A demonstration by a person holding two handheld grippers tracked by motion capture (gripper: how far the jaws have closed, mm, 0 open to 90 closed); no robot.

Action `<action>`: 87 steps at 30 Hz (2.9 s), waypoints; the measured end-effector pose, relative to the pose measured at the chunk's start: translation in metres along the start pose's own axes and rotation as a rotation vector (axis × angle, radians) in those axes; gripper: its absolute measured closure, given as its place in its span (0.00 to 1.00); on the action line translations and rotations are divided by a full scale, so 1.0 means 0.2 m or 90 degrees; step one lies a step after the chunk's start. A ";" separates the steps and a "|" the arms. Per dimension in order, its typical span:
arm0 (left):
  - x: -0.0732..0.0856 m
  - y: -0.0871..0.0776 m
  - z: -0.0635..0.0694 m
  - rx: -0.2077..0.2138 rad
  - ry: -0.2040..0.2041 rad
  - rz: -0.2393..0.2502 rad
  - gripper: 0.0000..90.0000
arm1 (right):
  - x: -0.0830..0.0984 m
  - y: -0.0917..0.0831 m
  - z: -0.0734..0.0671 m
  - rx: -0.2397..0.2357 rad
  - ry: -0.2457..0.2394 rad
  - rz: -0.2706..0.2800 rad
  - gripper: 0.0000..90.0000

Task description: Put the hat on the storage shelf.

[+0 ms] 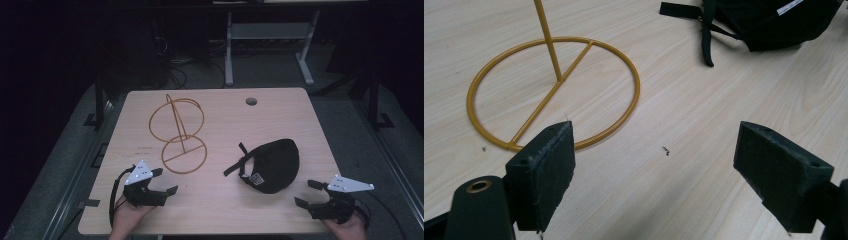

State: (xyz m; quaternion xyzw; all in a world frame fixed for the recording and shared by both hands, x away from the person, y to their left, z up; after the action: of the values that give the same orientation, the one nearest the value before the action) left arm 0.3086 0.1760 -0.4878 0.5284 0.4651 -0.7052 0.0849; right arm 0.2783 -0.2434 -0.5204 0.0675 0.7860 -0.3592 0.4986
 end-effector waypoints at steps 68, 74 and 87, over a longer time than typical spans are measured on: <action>-0.56 0.57 0.90 0.259 0.226 -0.068 0.32 | 0.01 -0.03 0.00 -0.006 -0.010 -0.016 0.16; -0.54 0.63 0.91 0.273 0.243 -0.091 0.43 | 0.01 -0.03 0.00 -0.005 -0.013 -0.012 0.16; -0.57 0.64 0.97 0.314 0.256 -0.085 0.79 | 0.02 -0.02 0.00 -0.010 -0.015 -0.019 0.16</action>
State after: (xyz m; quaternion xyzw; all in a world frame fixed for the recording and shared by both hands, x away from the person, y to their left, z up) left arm 0.3069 -0.0819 -0.4647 0.6302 0.3214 -0.6820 -0.1854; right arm 0.2746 -0.2461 -0.5214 0.0477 0.7840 -0.3610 0.5027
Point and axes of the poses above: each handheld gripper's, and its own axes: y roughly forward along the jaws, x roughly out of its underside, z roughly to its right, the point moved 10 cm from there along y, roughly forward along the jaws, and after that the axes turned 7 degrees about -x, right-handed, at the moved point
